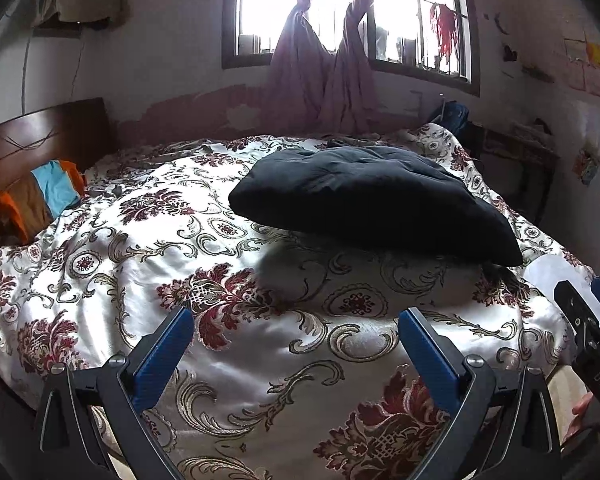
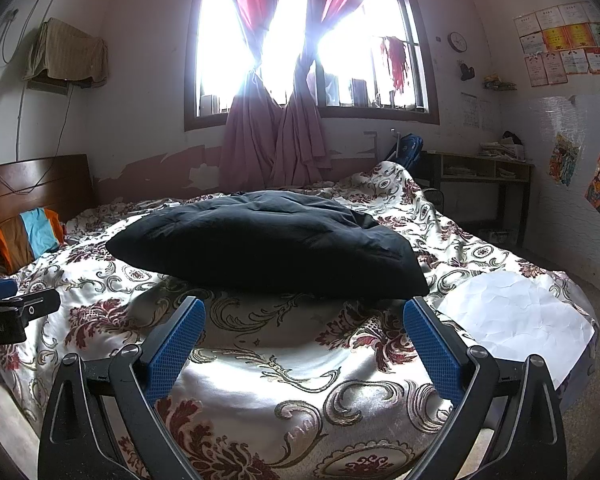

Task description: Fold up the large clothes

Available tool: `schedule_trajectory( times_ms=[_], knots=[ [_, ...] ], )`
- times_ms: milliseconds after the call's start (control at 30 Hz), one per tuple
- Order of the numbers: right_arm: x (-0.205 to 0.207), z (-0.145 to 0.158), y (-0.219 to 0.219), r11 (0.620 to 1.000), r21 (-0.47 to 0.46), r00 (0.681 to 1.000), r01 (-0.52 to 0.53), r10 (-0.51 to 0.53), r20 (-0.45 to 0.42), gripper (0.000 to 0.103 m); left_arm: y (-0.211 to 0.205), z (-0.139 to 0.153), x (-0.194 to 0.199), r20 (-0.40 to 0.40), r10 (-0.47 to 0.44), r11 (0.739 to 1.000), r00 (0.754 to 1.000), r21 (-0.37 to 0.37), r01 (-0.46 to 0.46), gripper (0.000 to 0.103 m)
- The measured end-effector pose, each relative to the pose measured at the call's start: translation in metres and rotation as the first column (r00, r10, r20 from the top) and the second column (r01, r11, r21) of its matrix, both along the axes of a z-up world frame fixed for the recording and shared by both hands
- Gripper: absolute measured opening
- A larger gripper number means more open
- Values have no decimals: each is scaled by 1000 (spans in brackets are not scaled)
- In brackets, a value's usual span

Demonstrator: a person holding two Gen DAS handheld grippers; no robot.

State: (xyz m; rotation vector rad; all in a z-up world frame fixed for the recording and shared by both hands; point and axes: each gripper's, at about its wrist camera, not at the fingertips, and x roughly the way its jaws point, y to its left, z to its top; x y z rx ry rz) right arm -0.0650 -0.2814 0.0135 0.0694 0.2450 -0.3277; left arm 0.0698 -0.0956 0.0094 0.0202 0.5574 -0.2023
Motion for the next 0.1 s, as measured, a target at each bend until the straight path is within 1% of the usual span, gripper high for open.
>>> schedule_trajectory(
  times_ms=[100],
  knots=[
    [0,-2,0,1000,1,1000,-2,2,-4,98,0,0,0,0,-1,1000,1000,0,1,103]
  ],
)
